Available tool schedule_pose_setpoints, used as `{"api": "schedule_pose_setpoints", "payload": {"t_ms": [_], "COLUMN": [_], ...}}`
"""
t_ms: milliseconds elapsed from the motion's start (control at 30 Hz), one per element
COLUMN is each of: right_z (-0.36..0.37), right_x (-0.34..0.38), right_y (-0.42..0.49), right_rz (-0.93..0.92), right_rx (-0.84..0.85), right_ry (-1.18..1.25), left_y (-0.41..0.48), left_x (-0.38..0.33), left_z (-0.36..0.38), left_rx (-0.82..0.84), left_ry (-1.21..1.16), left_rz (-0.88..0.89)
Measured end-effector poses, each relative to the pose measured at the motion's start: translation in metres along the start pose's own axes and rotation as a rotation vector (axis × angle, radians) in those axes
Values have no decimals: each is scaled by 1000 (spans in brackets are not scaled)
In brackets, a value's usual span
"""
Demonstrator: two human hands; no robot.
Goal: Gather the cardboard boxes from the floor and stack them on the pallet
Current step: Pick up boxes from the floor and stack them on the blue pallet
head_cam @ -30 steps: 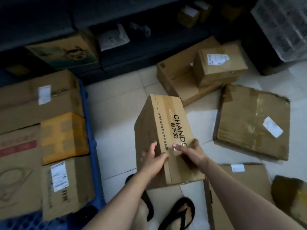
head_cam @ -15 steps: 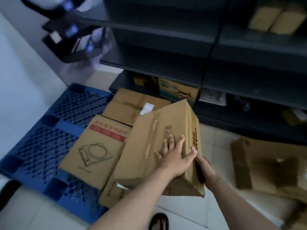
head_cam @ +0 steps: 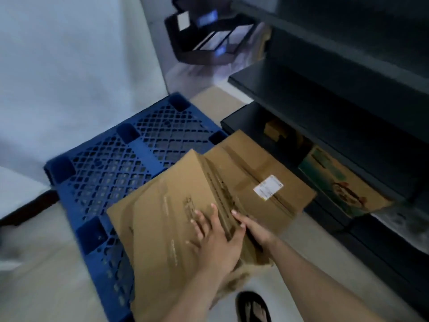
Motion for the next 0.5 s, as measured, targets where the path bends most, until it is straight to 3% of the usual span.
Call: {"api": "schedule_pose_setpoints", "payload": {"t_ms": [233,333,400,467,500], "right_z": [15,20,19,20,19], "right_x": [37,33,29,22,21], "right_y": [167,210,221,230,229], "right_rz": [-65,2,34,69,74], "right_rx": [159,89,19,-5,-18], "right_ry": [-6,-140,-148,-180,-209], "left_y": [156,191,200,191,182], "left_x": [2,24,49,90,115], "left_z": [-23,-3,6,-12,-31], "left_rx": [-59,1,-9,-181,-327], "left_ry": [-99,-281,-545,-754,-721], "left_rz": [-1,-42,-84,-191,-224]}}
Point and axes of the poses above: each hand's wrist, its own y-axis towards the middle knuckle, its own z-axis out of the palm, x = y × z, the point moved 9 cm from there along y, towards the middle knuckle, and after that the axes turned 15 degrees about -y, right-handed, at the moved point
